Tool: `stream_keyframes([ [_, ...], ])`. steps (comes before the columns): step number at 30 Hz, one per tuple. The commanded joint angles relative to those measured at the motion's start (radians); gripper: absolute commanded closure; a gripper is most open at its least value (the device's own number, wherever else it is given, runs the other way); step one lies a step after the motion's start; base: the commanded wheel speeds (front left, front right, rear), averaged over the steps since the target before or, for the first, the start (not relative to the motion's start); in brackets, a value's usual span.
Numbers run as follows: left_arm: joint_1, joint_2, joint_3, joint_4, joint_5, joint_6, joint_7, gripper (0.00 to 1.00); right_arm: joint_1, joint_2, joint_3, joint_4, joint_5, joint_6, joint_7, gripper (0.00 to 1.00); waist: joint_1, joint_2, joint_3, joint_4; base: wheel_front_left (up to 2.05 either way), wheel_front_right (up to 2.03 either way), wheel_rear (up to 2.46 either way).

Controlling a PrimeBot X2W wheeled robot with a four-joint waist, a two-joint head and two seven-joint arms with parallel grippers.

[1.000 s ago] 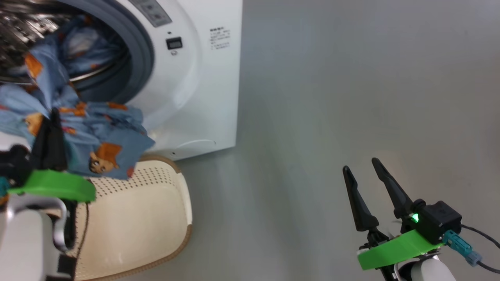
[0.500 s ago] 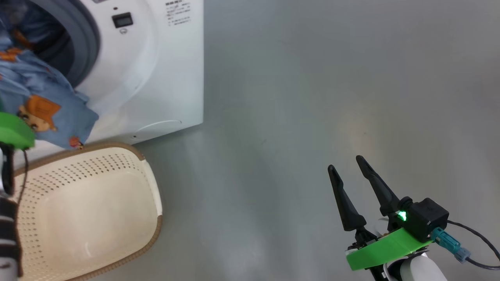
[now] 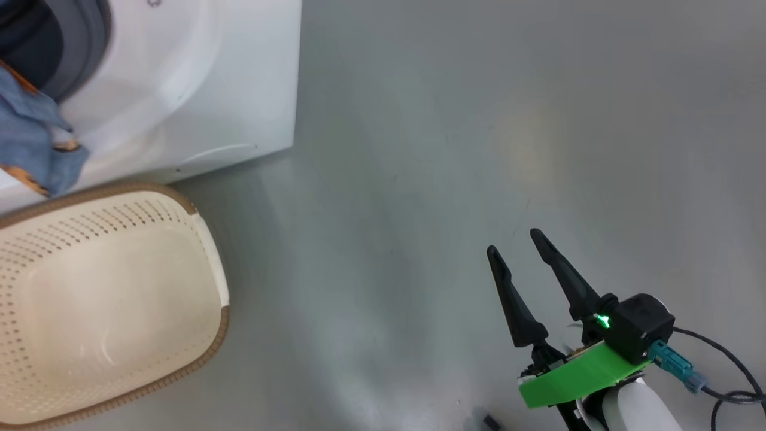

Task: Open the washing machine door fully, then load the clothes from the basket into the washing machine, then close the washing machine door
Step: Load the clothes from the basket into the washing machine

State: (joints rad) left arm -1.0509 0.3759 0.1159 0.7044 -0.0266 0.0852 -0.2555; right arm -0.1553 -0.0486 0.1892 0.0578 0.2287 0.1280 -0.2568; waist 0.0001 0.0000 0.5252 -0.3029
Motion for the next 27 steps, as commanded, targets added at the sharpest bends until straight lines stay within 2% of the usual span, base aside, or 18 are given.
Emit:
stream_keyframes([
  [1,-0.029,0.06,0.015,-0.037,0.006,0.01,-0.006,1.0,-0.008,-0.002,0.027,-0.025,-0.01,0.003,-0.005,0.0,-0.0001,0.0,0.052,0.006,0.0,0.0,0.0],
  [9,-0.126,0.071,0.019,-0.067,0.005,0.032,-0.006,1.0,-0.03,-0.002,0.038,-0.047,-0.02,0.003,-0.005,0.0,-0.0001,0.0,0.131,0.009,0.0,0.0,0.0],
  [15,-0.163,0.084,0.006,-0.115,0.03,0.068,-0.006,1.0,-0.031,-0.002,0.022,-0.055,-0.025,0.003,-0.005,0.0,-0.0001,0.0,0.159,0.012,0.0,0.0,0.0],
  [21,-0.154,0.065,-0.008,-0.04,0.025,0.082,-0.006,1.0,-0.025,-0.002,0.029,-0.049,-0.022,0.003,-0.005,0.0,-0.0001,0.0,0.148,0.013,0.0,0.0,0.0],
  [22,-0.157,0.06,-0.011,0.008,0.022,0.084,-0.006,0.89,-0.024,-0.002,0.029,-0.046,-0.02,0.003,-0.005,0.0,-0.0001,0.0,0.141,0.014,0.0,0.0,0.0],
  [24,-0.166,0.056,-0.015,0.044,0.027,0.102,-0.006,0.58,-0.022,-0.002,0.024,-0.046,-0.018,0.003,-0.005,0.0,-0.0001,0.0,0.135,0.018,0.0,0.0,0.0],
  [25,-0.172,0.051,-0.02,0.067,0.029,0.107,-0.006,0.38,-0.021,-0.002,0.019,-0.047,-0.016,0.003,-0.005,0.0,-0.0001,0.0,0.133,0.02,0.0,0.0,0.0],
  [26,-0.179,0.048,-0.024,0.082,0.03,0.111,-0.006,0.08,-0.021,-0.002,0.014,-0.046,-0.015,0.003,-0.005,0.0,-0.0001,0.0,0.131,0.022,0.0,0.0,0.0],
  [27,-0.183,0.046,-0.026,0.096,0.032,0.116,-0.006,0.0,-0.022,-0.002,0.012,-0.045,-0.014,0.003,-0.005,0.0,-0.0001,0.0,0.127,0.023,0.0,0.0,0.0],
])
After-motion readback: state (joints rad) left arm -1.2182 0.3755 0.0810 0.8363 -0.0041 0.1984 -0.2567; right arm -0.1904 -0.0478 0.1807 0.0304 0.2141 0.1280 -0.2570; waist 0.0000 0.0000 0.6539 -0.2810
